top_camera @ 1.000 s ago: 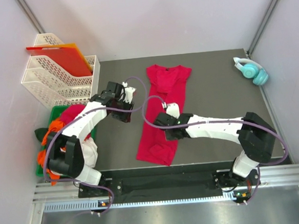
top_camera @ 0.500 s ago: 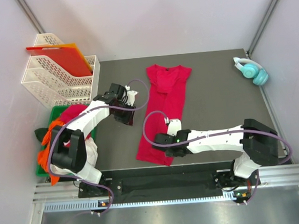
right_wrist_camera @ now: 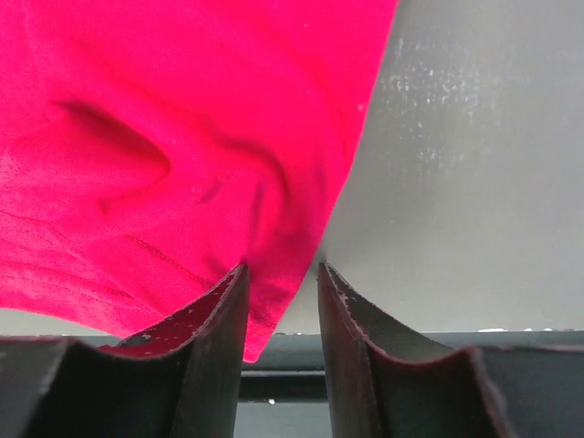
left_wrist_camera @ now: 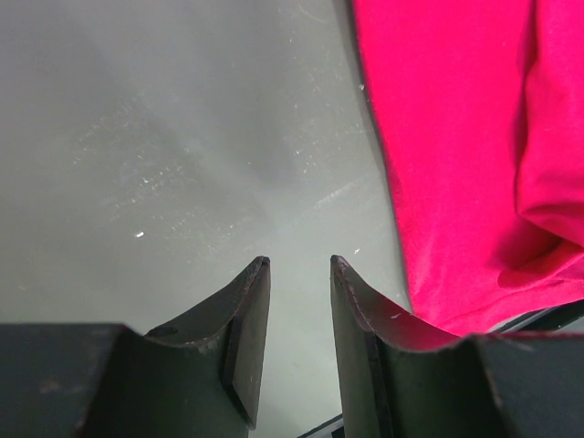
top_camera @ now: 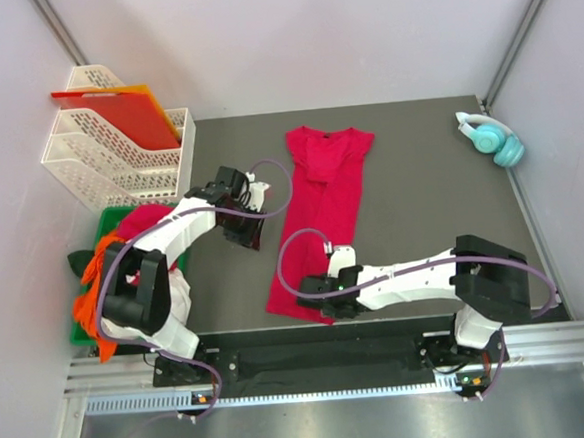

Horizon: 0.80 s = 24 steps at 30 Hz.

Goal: Fold and stack the t-shirts
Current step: Fold the tshirt

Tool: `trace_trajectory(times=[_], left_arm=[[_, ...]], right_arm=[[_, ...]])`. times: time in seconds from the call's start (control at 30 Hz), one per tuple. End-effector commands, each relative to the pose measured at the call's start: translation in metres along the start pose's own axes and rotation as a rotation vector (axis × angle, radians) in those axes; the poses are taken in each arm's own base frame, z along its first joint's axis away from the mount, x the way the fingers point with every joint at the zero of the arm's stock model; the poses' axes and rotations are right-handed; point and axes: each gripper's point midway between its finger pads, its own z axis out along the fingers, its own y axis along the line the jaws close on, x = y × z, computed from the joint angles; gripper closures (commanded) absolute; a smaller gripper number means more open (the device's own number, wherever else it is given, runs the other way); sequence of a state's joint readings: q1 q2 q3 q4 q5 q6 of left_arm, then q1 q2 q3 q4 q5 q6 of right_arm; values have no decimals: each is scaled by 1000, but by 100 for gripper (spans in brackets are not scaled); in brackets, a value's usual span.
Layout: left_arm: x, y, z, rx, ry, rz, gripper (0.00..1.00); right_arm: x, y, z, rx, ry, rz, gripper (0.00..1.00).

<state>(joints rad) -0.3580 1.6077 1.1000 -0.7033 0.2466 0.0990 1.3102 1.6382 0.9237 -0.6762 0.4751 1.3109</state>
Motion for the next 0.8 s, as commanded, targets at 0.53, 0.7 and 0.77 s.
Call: trace_trajectory(times=[0.53,0.7,0.77], left_arm=[[-10,2,8,5,-9,-12,62],[-9,2,10,5,-4,-10,63],[-9,1,10,10,-3,-10,63]], right_arm=[[43,-70,-9,226,88,78,100],[43,-98,-18,295,81,122,100],[41,-104,-19,317,72,137,100]])
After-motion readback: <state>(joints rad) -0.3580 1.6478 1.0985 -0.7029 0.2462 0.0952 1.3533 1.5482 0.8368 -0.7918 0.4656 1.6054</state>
